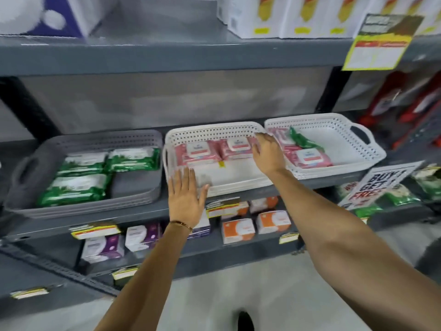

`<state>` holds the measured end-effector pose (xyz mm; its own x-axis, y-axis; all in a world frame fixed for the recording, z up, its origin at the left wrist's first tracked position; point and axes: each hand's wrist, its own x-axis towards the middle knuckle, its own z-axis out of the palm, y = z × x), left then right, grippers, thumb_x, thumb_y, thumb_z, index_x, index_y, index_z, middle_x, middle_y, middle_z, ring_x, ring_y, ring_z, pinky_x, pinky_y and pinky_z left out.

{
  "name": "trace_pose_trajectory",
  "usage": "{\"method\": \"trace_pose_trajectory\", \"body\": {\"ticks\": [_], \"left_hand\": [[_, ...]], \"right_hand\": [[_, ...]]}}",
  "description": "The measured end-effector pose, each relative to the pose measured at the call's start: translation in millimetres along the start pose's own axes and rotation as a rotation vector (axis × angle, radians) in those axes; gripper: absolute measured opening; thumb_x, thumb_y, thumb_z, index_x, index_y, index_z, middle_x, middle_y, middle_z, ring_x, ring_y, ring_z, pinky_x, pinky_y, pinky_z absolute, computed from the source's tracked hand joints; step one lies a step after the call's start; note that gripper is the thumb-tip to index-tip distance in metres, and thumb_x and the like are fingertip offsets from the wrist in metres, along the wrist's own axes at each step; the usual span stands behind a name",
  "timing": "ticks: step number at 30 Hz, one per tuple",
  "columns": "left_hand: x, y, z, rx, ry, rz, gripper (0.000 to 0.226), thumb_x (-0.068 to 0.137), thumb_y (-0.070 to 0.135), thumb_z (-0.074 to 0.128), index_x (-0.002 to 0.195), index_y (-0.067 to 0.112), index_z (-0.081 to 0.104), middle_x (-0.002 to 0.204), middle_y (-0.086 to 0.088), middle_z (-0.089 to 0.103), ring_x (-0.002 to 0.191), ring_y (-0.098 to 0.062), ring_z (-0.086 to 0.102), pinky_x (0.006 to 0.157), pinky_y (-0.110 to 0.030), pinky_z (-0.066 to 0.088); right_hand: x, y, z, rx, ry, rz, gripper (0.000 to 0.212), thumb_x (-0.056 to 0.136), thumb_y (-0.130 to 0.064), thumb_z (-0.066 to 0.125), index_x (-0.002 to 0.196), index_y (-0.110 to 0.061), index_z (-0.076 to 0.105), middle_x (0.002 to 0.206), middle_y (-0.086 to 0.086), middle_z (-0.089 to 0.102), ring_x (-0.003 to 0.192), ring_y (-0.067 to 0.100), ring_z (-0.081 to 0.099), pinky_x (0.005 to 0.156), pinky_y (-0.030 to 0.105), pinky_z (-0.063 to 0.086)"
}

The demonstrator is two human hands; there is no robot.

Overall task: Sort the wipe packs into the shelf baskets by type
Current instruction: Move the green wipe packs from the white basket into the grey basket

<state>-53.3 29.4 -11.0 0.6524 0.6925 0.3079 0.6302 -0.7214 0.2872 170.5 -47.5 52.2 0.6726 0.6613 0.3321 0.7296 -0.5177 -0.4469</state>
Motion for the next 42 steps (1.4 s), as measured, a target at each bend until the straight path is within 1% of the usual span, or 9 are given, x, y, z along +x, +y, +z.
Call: {"method": "trace_pose_trajectory", "body": {"ticks": [6, 11, 15, 20, 24, 30, 35, 39, 42], "left_hand": [[15, 61, 24, 0.030, 0.002, -0.016, 0.083, 0.090, 0.057, -0.002, 0.138, -0.002, 0.032, 0.146, -0.021, 0.033, 0.137, -0.037, 0.020, 0.113, -0.044, -0.001], [30, 109, 43, 0.080, -0.048, 0.015, 0.078, 0.091, 0.055, 0.001, 0.139, 0.000, 0.029, 0.147, -0.019, 0.031, 0.138, -0.035, 0.019, 0.114, -0.047, 0.005], [35, 122, 52, 0.127, -0.052, -0.012, 0.077, 0.092, 0.054, 0.002, 0.138, 0.000, 0.033, 0.145, -0.019, 0.034, 0.137, -0.035, 0.024, 0.113, -0.046, 0.006], [36, 123, 53, 0.155, -0.038, -0.014, 0.074, 0.093, 0.052, 0.003, 0.137, 0.001, 0.035, 0.145, -0.019, 0.036, 0.137, -0.034, 0.024, 0.113, -0.043, 0.004], [36, 125, 52, 0.170, -0.041, -0.030, 0.073, 0.094, 0.051, 0.004, 0.135, 0.002, 0.039, 0.142, -0.020, 0.039, 0.135, -0.034, 0.029, 0.111, -0.043, 0.005], [38, 125, 53, 0.173, -0.048, -0.034, 0.072, 0.094, 0.050, 0.005, 0.133, 0.003, 0.043, 0.141, -0.019, 0.042, 0.133, -0.035, 0.032, 0.110, -0.043, 0.008], [38, 125, 56, 0.182, -0.037, -0.032, 0.070, 0.095, 0.049, 0.007, 0.133, 0.004, 0.043, 0.142, -0.018, 0.041, 0.134, -0.035, 0.031, 0.112, -0.044, 0.012], [36, 125, 55, 0.185, -0.030, -0.032, 0.068, 0.095, 0.049, 0.009, 0.133, 0.004, 0.043, 0.142, -0.019, 0.040, 0.134, -0.035, 0.031, 0.112, -0.043, 0.010], [36, 125, 54, 0.183, -0.034, -0.034, 0.068, 0.095, 0.049, 0.009, 0.133, 0.003, 0.043, 0.142, -0.019, 0.040, 0.134, -0.035, 0.031, 0.112, -0.043, 0.011]], "right_hand": [[23, 75, -32, -0.041, -0.026, 0.079, 0.044, 0.089, -0.006, 0.050, 0.133, -0.007, 0.050, 0.130, 0.021, 0.056, 0.121, 0.037, 0.050, 0.098, 0.043, 0.046], [35, 120, -37, -0.106, -0.100, 0.216, 0.055, 0.085, -0.002, 0.055, 0.138, -0.004, 0.041, 0.137, 0.022, 0.049, 0.130, 0.037, 0.041, 0.104, 0.047, 0.044], [41, 140, -32, -0.148, -0.193, 0.305, 0.062, 0.087, -0.011, 0.061, 0.143, -0.009, 0.033, 0.147, 0.017, 0.040, 0.136, 0.036, 0.036, 0.107, 0.052, 0.041], [53, 153, -23, -0.156, -0.250, 0.328, 0.062, 0.092, -0.009, 0.054, 0.146, -0.009, 0.026, 0.154, 0.016, 0.028, 0.142, 0.033, 0.027, 0.115, 0.050, 0.032], [60, 156, -20, -0.152, -0.197, 0.308, 0.043, 0.094, -0.009, 0.049, 0.136, -0.006, 0.039, 0.138, 0.021, 0.047, 0.129, 0.037, 0.044, 0.108, 0.049, 0.041], [59, 153, -31, -0.301, -0.138, 0.192, 0.022, 0.097, -0.006, 0.043, 0.112, 0.001, 0.058, 0.106, 0.022, 0.068, 0.096, 0.035, 0.067, 0.080, 0.041, 0.055], [59, 140, -40, -0.433, -0.142, 0.006, 0.022, 0.096, -0.015, 0.045, 0.100, -0.004, 0.064, 0.087, 0.014, 0.072, 0.067, 0.024, 0.056, 0.069, 0.032, 0.048], [62, 129, -53, -0.507, -0.171, -0.128, 0.024, 0.092, -0.021, 0.050, 0.089, -0.004, 0.067, 0.074, 0.012, 0.066, 0.062, 0.024, 0.050, 0.065, 0.029, 0.041], [61, 131, -57, -0.506, -0.152, -0.252, 0.026, 0.089, -0.023, 0.049, 0.092, -0.004, 0.068, 0.073, 0.011, 0.066, 0.063, 0.024, 0.056, 0.072, 0.030, 0.048]]}}
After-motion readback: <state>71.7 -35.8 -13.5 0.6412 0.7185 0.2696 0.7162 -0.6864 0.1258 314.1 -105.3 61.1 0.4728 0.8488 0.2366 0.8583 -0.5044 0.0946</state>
